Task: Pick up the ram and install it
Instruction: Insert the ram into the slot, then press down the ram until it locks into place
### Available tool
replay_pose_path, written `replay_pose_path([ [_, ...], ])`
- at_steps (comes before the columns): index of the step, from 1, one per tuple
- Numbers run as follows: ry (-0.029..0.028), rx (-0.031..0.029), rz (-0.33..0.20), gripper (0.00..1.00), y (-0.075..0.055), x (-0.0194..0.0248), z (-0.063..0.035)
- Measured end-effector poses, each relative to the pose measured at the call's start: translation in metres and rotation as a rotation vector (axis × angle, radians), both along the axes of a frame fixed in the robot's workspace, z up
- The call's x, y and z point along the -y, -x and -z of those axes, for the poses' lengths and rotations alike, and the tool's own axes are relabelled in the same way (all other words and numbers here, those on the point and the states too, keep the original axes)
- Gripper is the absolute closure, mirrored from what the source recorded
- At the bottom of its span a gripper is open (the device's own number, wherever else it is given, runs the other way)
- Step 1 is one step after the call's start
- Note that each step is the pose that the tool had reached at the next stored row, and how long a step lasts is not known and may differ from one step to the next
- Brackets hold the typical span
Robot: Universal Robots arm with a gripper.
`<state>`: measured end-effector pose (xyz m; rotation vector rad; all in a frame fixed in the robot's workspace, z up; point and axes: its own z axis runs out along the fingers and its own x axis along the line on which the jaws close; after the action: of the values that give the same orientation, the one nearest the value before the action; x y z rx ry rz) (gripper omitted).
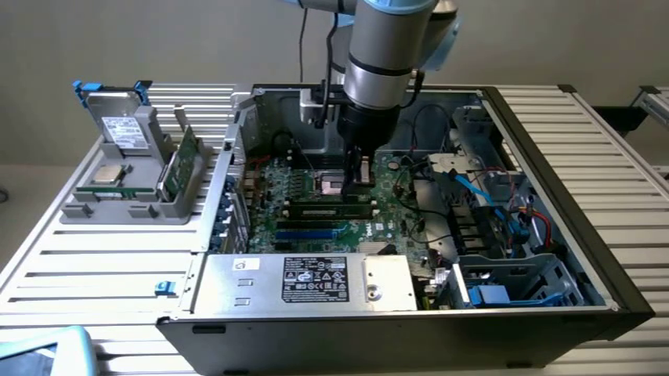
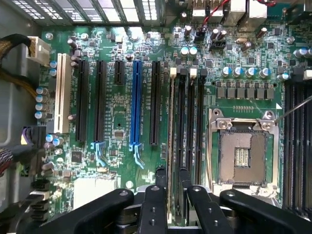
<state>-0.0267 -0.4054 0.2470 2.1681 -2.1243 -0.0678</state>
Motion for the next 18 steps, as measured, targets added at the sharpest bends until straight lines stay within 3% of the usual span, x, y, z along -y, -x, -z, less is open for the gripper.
replay_pose_path([
  [4, 0.0, 0.0001, 0.0, 0.76, -0.0064, 0.0, -0.0085],
  [6, -0.0003, -0.002, 0.0, 0.76, -0.0068, 0.0, -0.0085],
  [18, -0.0001, -0.0021, 0.0, 0.78, -0.0068, 0.0, -0.0086],
])
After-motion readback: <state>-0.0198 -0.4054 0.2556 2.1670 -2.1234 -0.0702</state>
